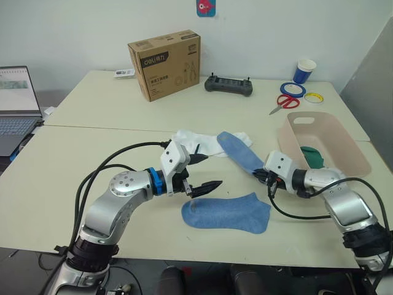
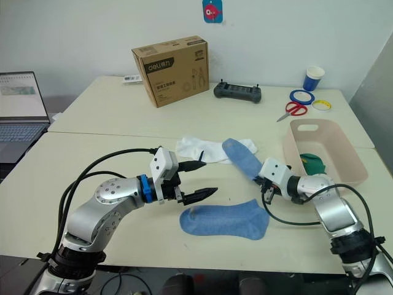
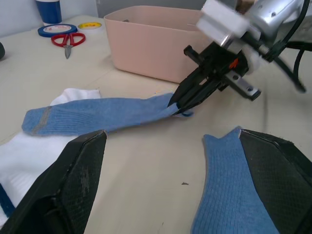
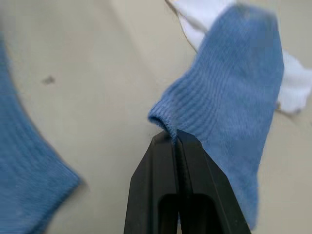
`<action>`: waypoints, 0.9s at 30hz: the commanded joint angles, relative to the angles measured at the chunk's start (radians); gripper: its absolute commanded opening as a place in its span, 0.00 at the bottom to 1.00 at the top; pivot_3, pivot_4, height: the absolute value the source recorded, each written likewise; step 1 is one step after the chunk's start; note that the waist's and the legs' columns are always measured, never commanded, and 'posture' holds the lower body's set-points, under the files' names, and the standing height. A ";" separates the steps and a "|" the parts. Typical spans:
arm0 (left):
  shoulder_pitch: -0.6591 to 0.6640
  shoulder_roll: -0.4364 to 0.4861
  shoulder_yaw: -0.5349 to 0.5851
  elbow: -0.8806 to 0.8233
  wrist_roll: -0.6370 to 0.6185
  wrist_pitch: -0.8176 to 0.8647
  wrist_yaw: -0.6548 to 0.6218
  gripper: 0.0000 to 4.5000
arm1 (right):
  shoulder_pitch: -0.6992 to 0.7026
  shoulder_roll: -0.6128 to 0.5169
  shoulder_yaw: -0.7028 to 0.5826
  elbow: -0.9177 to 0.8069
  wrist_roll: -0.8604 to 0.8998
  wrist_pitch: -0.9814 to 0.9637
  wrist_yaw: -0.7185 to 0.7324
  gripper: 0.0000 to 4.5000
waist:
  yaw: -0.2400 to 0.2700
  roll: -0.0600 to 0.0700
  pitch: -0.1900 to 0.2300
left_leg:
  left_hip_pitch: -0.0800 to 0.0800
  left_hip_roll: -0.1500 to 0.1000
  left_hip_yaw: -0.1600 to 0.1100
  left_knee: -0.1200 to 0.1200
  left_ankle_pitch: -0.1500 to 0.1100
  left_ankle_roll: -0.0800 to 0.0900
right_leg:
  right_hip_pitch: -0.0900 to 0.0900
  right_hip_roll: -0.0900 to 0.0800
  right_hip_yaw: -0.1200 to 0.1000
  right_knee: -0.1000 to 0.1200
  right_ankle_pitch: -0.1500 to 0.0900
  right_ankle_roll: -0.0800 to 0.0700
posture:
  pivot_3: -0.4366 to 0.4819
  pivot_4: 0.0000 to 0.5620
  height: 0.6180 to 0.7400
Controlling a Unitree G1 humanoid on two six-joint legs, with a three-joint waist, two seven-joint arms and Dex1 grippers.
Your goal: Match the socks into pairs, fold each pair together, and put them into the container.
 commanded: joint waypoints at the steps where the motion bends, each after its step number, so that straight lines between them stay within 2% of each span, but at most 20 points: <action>1: 0.001 0.014 0.023 -0.005 -0.008 -0.018 -0.012 1.00 | 0.019 -0.041 -0.027 -0.090 0.055 -0.005 0.073 0.00 | 0.000 0.000 0.000 | 0.000 0.000 0.000 0.000 0.000 0.000 | 0.000 0.000 0.000 0.000 0.000 0.000 | 0.48 0.27 1.00; 6: 0.007 0.028 0.023 0.010 -0.005 -0.024 -0.022 1.00 | 0.089 -0.092 0.004 -0.238 0.143 0.102 0.162 0.00 | 0.003 0.000 0.000 | 0.000 0.000 0.000 0.000 0.000 0.000 | 0.000 0.000 0.000 0.000 0.000 0.000 | 0.48 0.27 1.00; 14: 0.023 0.050 0.028 0.002 -0.011 -0.010 -0.034 1.00 | 0.128 -0.065 0.050 -0.377 0.270 0.292 0.157 0.00 | 0.002 0.000 0.000 | 0.000 0.000 -0.001 0.001 0.000 0.000 | 0.001 0.000 -0.001 0.001 0.000 0.000 | 0.48 0.27 1.00; 20: 0.045 0.109 0.023 0.011 0.009 -0.028 -0.066 1.00 | 0.208 -0.217 0.031 -0.385 0.287 0.262 0.261 0.00 | 0.006 -0.001 0.001 | 0.000 0.000 0.000 0.001 0.000 0.000 | 0.001 0.000 0.000 0.000 0.000 0.000 | 0.48 0.27 1.00; 24: 0.036 0.128 -0.001 0.064 0.057 -0.084 -0.084 1.00 | 0.236 -0.262 0.036 -0.377 0.266 0.210 0.285 0.00 | 0.011 -0.001 0.001 | 0.001 0.000 0.000 0.001 0.000 0.000 | 0.001 0.000 -0.001 0.000 0.000 0.000 | 0.48 0.27 1.00; 27: -0.006 0.100 -0.026 0.160 0.110 -0.129 -0.071 1.00 | 0.252 -0.271 0.058 -0.365 0.221 0.150 0.279 0.00 | 0.013 -0.001 0.001 | 0.001 0.000 0.000 0.001 0.000 0.000 | 0.001 0.000 0.000 0.000 0.000 0.000 | 0.48 0.27 1.00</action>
